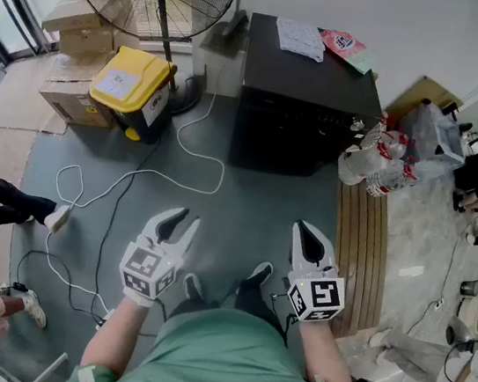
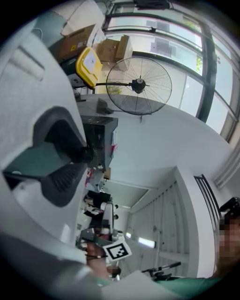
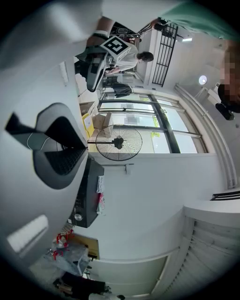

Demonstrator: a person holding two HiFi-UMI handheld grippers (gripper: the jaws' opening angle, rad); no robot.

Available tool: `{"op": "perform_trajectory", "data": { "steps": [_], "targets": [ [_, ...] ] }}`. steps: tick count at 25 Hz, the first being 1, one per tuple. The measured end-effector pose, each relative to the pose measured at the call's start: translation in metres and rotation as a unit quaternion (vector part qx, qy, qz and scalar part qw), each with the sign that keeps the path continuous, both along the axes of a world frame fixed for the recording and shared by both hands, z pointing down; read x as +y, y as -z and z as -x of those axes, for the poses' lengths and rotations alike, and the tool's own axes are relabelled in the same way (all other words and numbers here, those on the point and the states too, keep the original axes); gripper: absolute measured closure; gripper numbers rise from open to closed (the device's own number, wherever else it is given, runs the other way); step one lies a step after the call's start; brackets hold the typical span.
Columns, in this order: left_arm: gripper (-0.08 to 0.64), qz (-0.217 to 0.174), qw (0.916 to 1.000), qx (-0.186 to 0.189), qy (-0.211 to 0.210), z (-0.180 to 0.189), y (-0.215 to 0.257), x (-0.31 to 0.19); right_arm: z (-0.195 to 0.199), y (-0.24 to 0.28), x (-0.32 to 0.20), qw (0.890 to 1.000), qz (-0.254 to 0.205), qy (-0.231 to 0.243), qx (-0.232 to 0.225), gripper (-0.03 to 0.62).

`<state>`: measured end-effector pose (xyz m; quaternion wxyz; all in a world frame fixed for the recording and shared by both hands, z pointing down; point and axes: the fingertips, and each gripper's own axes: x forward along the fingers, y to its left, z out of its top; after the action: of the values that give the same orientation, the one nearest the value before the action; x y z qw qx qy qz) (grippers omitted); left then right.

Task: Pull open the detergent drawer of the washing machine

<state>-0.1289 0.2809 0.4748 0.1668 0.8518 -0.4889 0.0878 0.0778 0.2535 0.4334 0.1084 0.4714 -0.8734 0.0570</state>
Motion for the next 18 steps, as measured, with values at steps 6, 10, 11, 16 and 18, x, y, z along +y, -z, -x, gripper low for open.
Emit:
{"op": "perform_trajectory", "data": {
  "steps": [6, 10, 11, 16, 18],
  "targets": [
    [0.456, -0.003, 0.9999, 0.001, -0.014, 0.014, 0.011, 0.023, 0.022, 0.003, 0.036, 1.0, 0.003, 0.003, -0.001, 0.591],
    [0.459, -0.016, 0.9997, -0.001, -0.018, 0.005, 0.022, 0.029, 0.017, 0.01, 0.045, 1.0, 0.003, -0.007, -0.012, 0.591],
    [0.459, -0.021, 0.9996, -0.002, -0.021, 0.003, 0.025, 0.03, 0.016, 0.013, 0.046, 1.0, -0.001, -0.009, -0.015, 0.591],
    [0.434, -0.065, 0.9976, -0.012, -0.023, 0.009, 0.052, 0.031, 0.013, 0.021, 0.05, 0.998, -0.003, -0.025, -0.053, 0.589],
    [0.405, -0.078, 0.9966, -0.01, -0.023, 0.018, 0.059, 0.031, 0.015, 0.022, 0.053, 0.998, -0.003, -0.03, -0.06, 0.549]
  ]
}}
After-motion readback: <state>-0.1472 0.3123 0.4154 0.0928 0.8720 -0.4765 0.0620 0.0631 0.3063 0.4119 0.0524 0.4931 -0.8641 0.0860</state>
